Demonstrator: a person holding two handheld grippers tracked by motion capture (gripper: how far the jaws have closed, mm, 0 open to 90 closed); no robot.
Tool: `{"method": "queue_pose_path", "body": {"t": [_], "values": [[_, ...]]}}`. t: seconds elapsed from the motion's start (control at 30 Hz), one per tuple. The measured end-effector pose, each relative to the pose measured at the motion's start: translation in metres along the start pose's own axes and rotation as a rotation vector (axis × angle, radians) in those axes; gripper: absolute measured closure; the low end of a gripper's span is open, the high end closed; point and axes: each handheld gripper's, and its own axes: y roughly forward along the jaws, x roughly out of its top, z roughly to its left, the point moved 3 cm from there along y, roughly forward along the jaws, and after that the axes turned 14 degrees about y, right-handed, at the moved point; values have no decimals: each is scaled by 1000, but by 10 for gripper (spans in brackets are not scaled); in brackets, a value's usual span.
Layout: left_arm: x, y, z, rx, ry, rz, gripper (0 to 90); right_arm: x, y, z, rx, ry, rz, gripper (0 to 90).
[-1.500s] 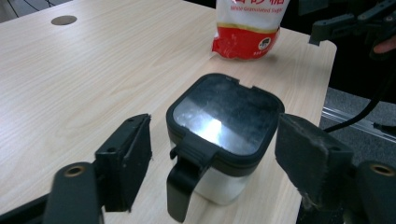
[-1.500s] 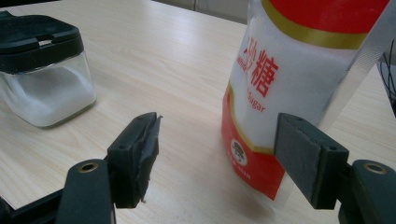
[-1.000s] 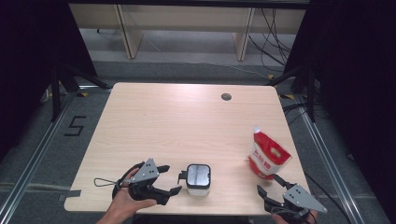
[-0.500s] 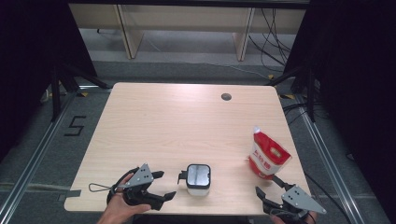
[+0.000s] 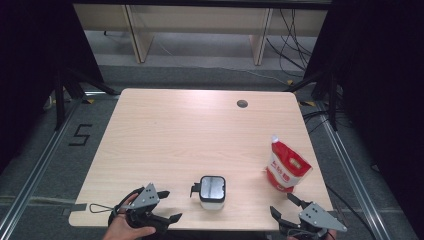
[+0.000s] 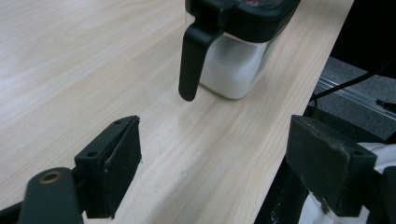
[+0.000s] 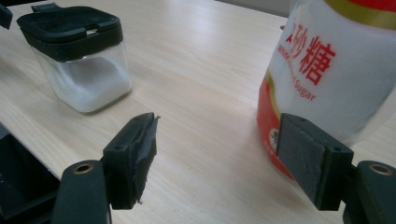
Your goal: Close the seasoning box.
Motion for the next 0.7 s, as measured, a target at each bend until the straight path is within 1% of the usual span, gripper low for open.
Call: {"method": "queue_pose_path", "body": {"t": [0.03, 0.07, 0.1, 0.13, 0.17, 0.2, 0.23, 0.27, 0.3, 0.33, 0.37, 0.4, 0.43, 0.47, 0.5, 0.53, 0.57, 0.6, 0.63, 0.67, 0.7], "values": [[-2, 1, -1, -3, -13, 4, 169, 0, 0, 1, 6, 1, 3, 298], [-3, 1, -1, 2, -13, 20, 166, -1, 0, 1, 6, 7, 7, 297], [-5, 2, 0, -1, 1, 26, 162, -1, 0, 2, 4, 16, 15, 292], [-5, 2, -1, 4, -22, 17, 161, -2, 0, 3, 0, 25, 23, 285], [-6, 1, 1, 3, -6, 22, 161, -2, 0, 3, 8, 22, 24, 279], [-6, 2, 1, 7, -32, 14, 160, -3, 1, 2, 2, 10, 28, 273], [-7, 1, 4, 9, 8, 27, 159, -2, 2, 0, -3, -28, 17, 272], [-9, 1, 4, 16, -14, 41, 158, -3, 2, 2, 19, 0, 32, 270], [-9, 2, 3, 7, -27, 37, 158, -4, 2, 2, 18, 8, 43, 268], [-10, 2, 6, 12, -8, 46, 158, -4, 3, 2, 18, 9, 45, 267], [-10, 3, 4, 8, -23, 41, 157, -4, 3, 2, 18, 12, 49, 267], [-10, 3, 4, 8, -25, 41, 157, -4, 3, 2, 17, 14, 50, 266], [-10, 3, 5, 12, -9, 50, 157, -4, 3, 1, 8, 3, 48, 266], [-10, 2, 5, 9, 1, 57, 158, -4, 2, 1, 9, 8, 50, 266], [-9, 2, 4, -1, -3, 51, 157, -4, 2, 1, -4, 3, 45, 266], [-9, 3, 2, 5, -27, 32, 158, -4, 2, 1, 2, 9, 51, 265], [-9, 2, 4, -1, -5, 51, 158, -4, 2, 0, 0, 7, 49, 264], [-9, 3, 3, 5, -13, 34, 157, -3, 3, -1, 0, -8, 37, 263], [-10, 2, 6, 3, 27, 54, 157, -3, 3, 0, 3, -2, 38, 263], [-10, 2, 6, 4, 26, 58, 158, -3, 3, 0, 0, -6, 38, 262], [-10, 2, 6, 3, 21, 56, 158, -3, 3, 0, 2, -1, 45, 262]]}}
